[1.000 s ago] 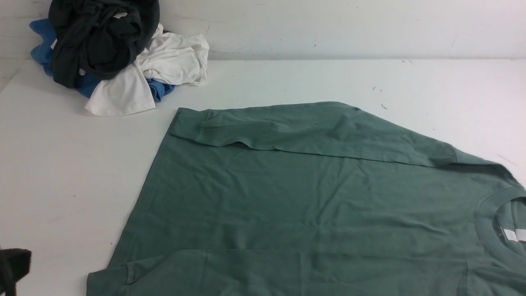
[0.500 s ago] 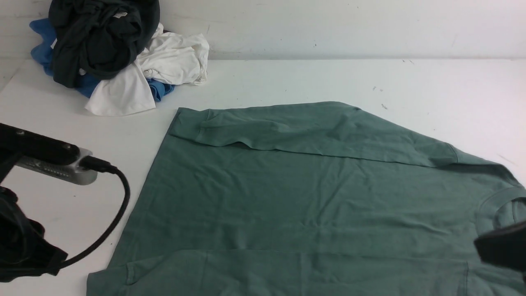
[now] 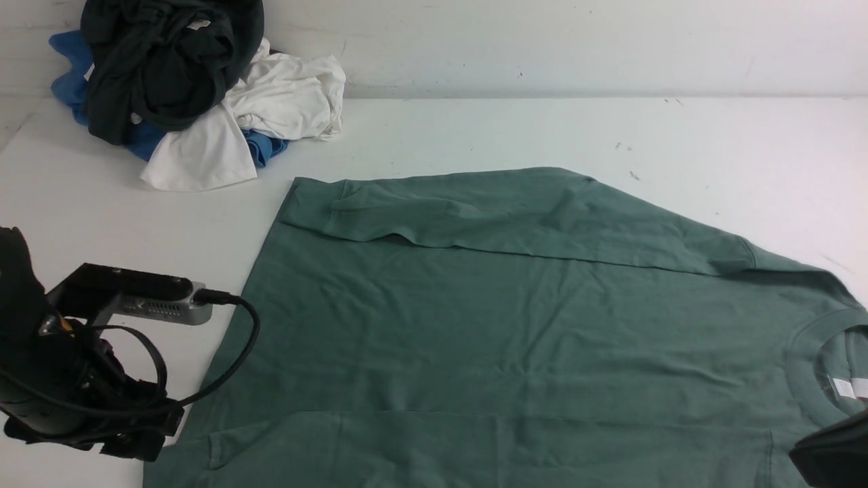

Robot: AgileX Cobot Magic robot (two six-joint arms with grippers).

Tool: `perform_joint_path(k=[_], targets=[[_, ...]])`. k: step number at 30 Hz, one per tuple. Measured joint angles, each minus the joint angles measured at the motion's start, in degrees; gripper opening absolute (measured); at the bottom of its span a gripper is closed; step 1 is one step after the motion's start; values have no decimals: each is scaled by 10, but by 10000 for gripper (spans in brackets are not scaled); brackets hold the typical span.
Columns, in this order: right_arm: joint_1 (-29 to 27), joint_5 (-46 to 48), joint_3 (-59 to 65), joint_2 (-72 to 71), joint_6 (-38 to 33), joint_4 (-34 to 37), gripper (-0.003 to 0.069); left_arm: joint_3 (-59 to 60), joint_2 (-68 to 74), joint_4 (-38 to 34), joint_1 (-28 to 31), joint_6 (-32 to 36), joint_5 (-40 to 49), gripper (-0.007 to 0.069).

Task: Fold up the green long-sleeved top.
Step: Use the left arm to clamp the cuff closest to it

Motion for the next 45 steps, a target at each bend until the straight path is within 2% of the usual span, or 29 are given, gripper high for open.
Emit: perform_joint_path(k=[9, 12, 18, 19, 23, 26, 39, 45], targets=[[0, -5, 0, 0, 0, 0, -14, 0, 99, -27, 0, 9, -48, 433], [0, -7, 0, 0, 0, -1, -14, 0, 109, -33, 0, 17, -49, 387], [0, -12, 0, 0, 0, -2, -14, -1, 110, -43, 0, 19, -51, 223], [0, -12, 0, 0, 0, -2, -14, -1, 110, -43, 0, 20, -51, 223], [0, -13, 0, 0, 0, -2, -14, -1, 110, -44, 0, 21, -51, 127], [0, -13, 0, 0, 0, -2, -14, -1, 108, -44, 0, 23, -47, 93], [0, -14, 0, 0, 0, -2, -14, -1, -14, -39, -2, 25, -3, 76], [0, -14, 0, 0, 0, -2, -14, 0, -18, -28, -2, 25, 4, 76]])
